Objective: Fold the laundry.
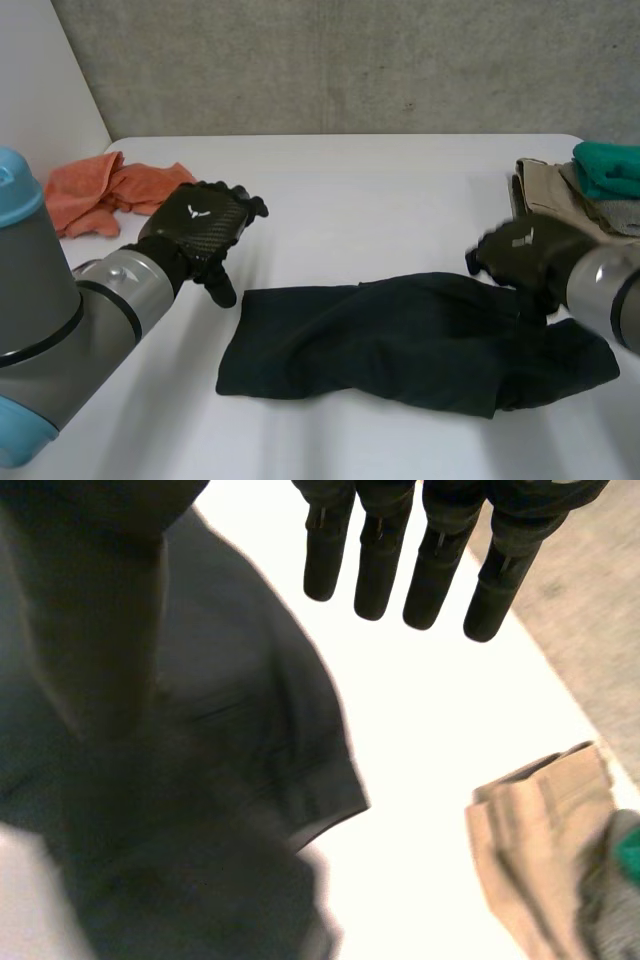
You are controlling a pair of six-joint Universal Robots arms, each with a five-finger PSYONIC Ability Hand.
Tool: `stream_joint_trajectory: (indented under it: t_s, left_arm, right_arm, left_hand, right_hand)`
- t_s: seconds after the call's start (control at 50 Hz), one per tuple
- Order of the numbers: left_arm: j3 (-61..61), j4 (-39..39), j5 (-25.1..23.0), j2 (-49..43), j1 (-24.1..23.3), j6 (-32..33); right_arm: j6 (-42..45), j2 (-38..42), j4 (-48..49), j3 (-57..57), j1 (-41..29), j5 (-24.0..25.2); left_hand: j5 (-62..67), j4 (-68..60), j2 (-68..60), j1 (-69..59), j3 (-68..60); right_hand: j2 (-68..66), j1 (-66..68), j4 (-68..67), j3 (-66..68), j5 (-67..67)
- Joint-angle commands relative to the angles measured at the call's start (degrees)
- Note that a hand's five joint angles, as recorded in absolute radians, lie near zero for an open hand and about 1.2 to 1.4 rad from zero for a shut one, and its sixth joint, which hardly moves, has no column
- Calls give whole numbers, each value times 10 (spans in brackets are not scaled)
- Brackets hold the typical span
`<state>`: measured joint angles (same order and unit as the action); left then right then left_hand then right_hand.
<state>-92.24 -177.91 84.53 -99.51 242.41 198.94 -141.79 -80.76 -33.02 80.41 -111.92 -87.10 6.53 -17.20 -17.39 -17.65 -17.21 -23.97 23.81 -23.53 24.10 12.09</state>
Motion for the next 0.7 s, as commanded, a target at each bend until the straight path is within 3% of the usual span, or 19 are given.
stream_joint_trajectory:
  t_s: [0.02, 0.24, 0.3, 0.34, 0.4, 0.52, 0.7]
  left_arm:
    - [25, 7, 13, -7, -10, -3]
    - [27, 6, 24, -24, -25, -10]
    - [27, 5, 26, -25, -23, -10]
    - [29, 5, 26, -27, -22, -10]
    - [31, 4, 24, -31, -21, -10]
    - [49, -4, 21, -42, -20, -12]
    - [150, -3, 0, -142, -17, -11]
  right_arm:
    - [-8, 118, -26, -132, 0, 15]
    - [-36, 318, -28, -237, -2, 4]
    - [-59, 337, -3, -236, -3, -2]
    - [-71, 339, 19, -229, -3, -4]
    - [-81, 337, 41, -221, -4, -4]
    - [-82, 278, 51, -211, -11, 3]
    - [-67, 108, 25, -149, -52, 53]
  left_hand:
    - [-4, 11, 13, 15, 11]
    - [-25, 31, 33, 36, 31]
    - [-28, 35, 36, 39, 35]
    - [-31, 38, 40, 42, 38]
    - [-40, 46, 48, 51, 46]
    - [-65, 72, 74, 76, 72]
    - [-65, 72, 74, 76, 72]
  right_hand:
    - [14, -12, 9, -15, 5]
    - [-42, 43, -46, 41, 61]
    - [-106, 107, -110, 104, 124]
    - [-261, 263, -266, 260, 280]
    - [-559, 561, -564, 558, 578]
    - [-560, 562, -565, 559, 579]
    - [-560, 562, -565, 559, 579]
